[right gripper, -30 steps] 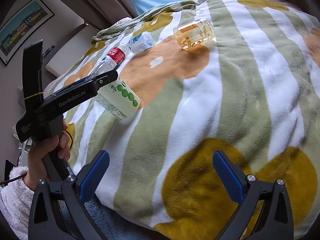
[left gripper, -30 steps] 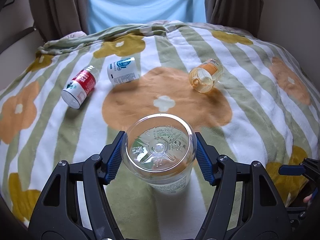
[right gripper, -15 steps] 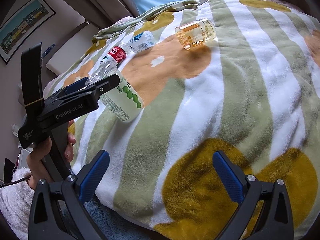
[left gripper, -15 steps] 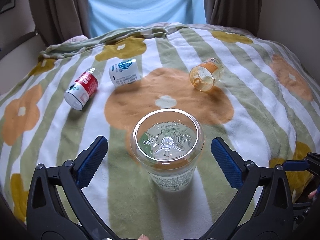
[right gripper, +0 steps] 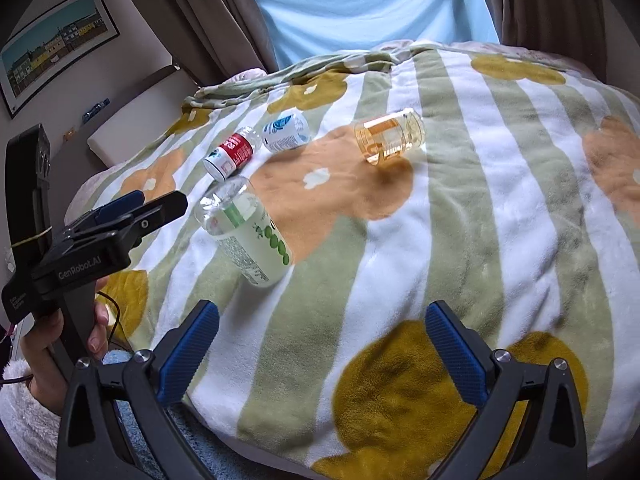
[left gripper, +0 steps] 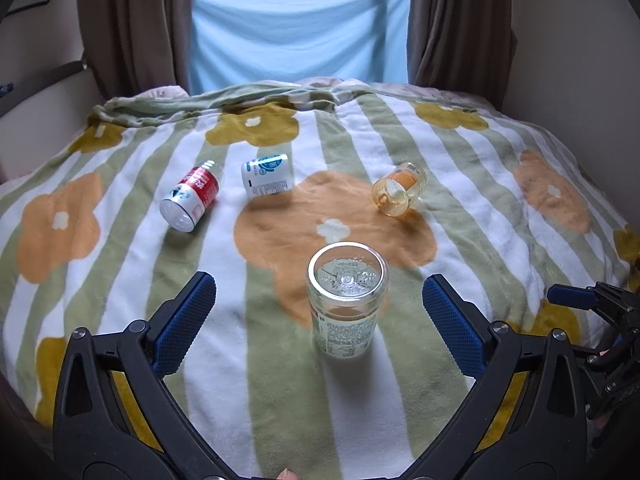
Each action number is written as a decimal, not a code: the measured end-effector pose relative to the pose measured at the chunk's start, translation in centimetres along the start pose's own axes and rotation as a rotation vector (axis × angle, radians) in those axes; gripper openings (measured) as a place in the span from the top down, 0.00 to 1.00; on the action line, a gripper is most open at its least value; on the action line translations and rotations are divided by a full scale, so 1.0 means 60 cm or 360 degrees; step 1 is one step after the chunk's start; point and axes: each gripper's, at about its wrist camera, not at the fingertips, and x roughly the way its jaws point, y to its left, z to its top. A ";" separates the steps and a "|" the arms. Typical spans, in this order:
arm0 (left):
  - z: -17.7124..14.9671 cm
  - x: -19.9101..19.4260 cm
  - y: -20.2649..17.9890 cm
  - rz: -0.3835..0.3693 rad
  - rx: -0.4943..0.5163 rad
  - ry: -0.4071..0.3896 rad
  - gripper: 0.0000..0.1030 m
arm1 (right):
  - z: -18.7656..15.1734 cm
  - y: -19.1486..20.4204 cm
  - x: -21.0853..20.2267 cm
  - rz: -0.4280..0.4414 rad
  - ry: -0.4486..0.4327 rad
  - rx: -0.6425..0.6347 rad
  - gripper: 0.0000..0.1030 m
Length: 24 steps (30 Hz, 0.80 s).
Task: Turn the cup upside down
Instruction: 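Open the left tool and lift it away from the cup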
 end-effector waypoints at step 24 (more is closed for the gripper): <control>0.004 -0.260 0.117 0.0017 -0.0110 -0.0428 0.00 | 0.028 0.242 -0.202 -0.0665 -0.0841 -0.0193 0.00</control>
